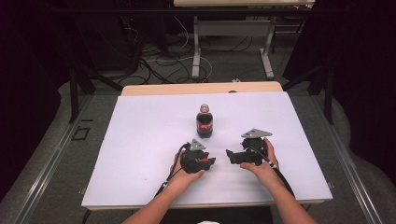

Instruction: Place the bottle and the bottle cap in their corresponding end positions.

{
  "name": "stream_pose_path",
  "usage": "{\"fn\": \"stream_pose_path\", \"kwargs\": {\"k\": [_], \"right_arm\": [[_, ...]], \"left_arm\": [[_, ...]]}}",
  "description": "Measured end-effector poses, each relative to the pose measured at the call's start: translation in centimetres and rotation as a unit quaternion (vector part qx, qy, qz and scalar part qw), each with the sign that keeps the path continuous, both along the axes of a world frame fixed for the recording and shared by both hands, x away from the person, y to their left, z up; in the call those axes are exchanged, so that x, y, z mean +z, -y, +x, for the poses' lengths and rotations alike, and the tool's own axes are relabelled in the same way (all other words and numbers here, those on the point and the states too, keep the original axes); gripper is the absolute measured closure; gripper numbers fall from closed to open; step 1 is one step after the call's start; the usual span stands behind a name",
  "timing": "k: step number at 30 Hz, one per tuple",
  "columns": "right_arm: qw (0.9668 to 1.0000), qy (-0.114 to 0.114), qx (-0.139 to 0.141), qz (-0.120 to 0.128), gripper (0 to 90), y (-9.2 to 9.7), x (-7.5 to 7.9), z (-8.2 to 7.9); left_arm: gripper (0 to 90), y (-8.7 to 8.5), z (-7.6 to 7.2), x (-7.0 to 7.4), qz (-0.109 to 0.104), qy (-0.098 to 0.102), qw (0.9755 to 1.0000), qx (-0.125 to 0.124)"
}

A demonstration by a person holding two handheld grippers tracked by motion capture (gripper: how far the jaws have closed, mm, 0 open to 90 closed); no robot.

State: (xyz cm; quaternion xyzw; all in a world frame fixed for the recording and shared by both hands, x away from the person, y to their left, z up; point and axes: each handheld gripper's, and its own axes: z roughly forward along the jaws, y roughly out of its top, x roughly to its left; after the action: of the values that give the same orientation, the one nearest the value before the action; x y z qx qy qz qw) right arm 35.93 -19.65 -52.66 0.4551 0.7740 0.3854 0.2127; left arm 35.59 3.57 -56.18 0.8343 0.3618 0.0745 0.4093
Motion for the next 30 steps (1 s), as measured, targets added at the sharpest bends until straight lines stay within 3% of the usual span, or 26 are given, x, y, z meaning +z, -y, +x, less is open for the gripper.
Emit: {"fn": "stream_pose_path", "kwargs": {"k": [3, 7, 12, 17, 23, 25, 30], "right_arm": [[1.0, -0.006, -0.005, 0.005, 0.0, 0.1, -0.1, 0.0], [0.9999, -0.006, -0.006, 0.007, 0.0, 0.2, -0.2, 0.0], [0.9999, -0.005, -0.004, 0.008, 0.0, 0.2, -0.1, 0.0], [1.0, -0.004, -0.006, 0.005, 0.0, 0.3, 0.2, -0.3], [1.0, 0.001, -0.005, 0.001, 0.0, 0.6, 0.1, -0.7], [1.0, -0.003, -0.008, 0.0, 0.0, 0.7, 0.1, -0.8], [0.9999, -0.003, -0.016, 0.001, 0.0, 1.3, 0.2, -1.0]], "left_arm": [[61.0, 0.1, 0.0, -0.1, 0.012, 0.002, 0.9999, 0.001], [58.1, 0.1, 0.2, -0.1, 0.008, -0.002, 1.0, 0.002], [48.3, -0.2, 0.2, 0.3, 0.001, -0.007, 0.9999, 0.013], [34.4, -1.7, 0.4, 1.5, -0.003, -0.003, 0.9996, 0.027], [28.5, -4.3, 0.2, 3.3, 0.006, 0.028, 0.9988, 0.04], [28.1, -5.3, 0.1, 3.7, -0.007, 0.045, 0.998, 0.044], [26.2, -8.0, 0.1, 4.9, -0.018, 0.06, 0.9962, 0.06]]}}
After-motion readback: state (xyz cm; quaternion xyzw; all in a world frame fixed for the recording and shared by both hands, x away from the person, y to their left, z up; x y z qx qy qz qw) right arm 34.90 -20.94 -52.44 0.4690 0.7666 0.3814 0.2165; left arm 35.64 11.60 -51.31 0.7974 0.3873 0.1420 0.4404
